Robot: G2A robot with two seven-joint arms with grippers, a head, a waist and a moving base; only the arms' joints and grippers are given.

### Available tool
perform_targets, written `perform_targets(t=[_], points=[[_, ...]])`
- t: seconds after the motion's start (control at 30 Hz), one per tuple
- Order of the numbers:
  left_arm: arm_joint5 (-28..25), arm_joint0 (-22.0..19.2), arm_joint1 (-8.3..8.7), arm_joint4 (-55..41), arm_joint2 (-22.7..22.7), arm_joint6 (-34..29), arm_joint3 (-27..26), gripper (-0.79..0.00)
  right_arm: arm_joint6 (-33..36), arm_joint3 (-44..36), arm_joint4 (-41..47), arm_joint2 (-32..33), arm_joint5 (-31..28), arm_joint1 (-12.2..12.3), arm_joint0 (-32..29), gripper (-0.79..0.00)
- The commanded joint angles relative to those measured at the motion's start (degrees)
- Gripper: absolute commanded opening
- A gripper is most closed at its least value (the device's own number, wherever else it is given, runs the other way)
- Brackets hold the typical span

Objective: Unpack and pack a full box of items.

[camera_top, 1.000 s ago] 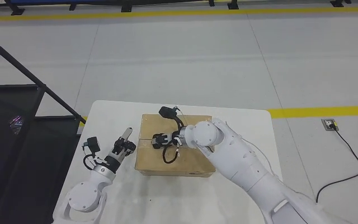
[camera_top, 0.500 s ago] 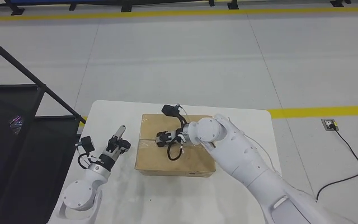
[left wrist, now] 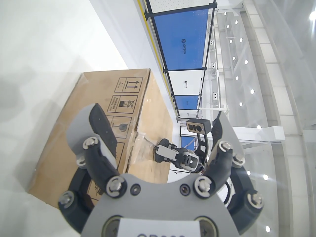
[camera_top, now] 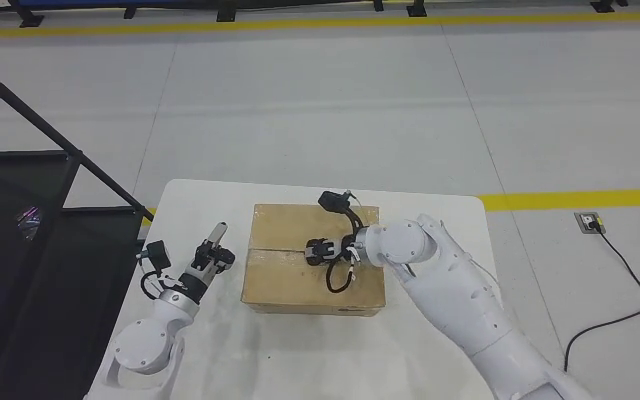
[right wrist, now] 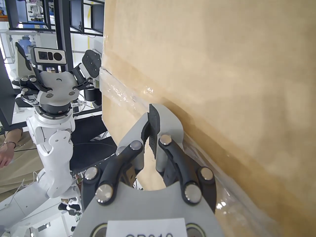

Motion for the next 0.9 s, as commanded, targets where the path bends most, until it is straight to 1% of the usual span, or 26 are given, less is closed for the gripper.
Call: perform_targets(t=[0.0, 0.2, 0.47, 0.87], points=[[-0.1, 0.0, 0.00, 0.0, 0.0, 0.0, -0.1, 0.000, 0.1, -3.0, -1.4, 2.2, 1.3, 1.0, -1.9, -0.785], [-0.1, 0.1, 0.01, 0.0, 0.0, 0.0, -0.1, 0.000, 0.6, -9.0, -3.5, 7.8, 4.7, 3.2, -6.7, -0.785], [-0.1, 0.0, 0.01, -0.2, 0.0, 0.0, -0.1, 0.000, 1.2, -10.8, -3.3, 13.8, 5.5, 5.0, -10.2, -0.785], [-0.1, -0.4, 0.09, -0.5, -0.4, -0.5, 0.1, 0.000, 1.7, -14.8, -3.5, 19.1, 6.7, 6.9, -14.4, -0.785]])
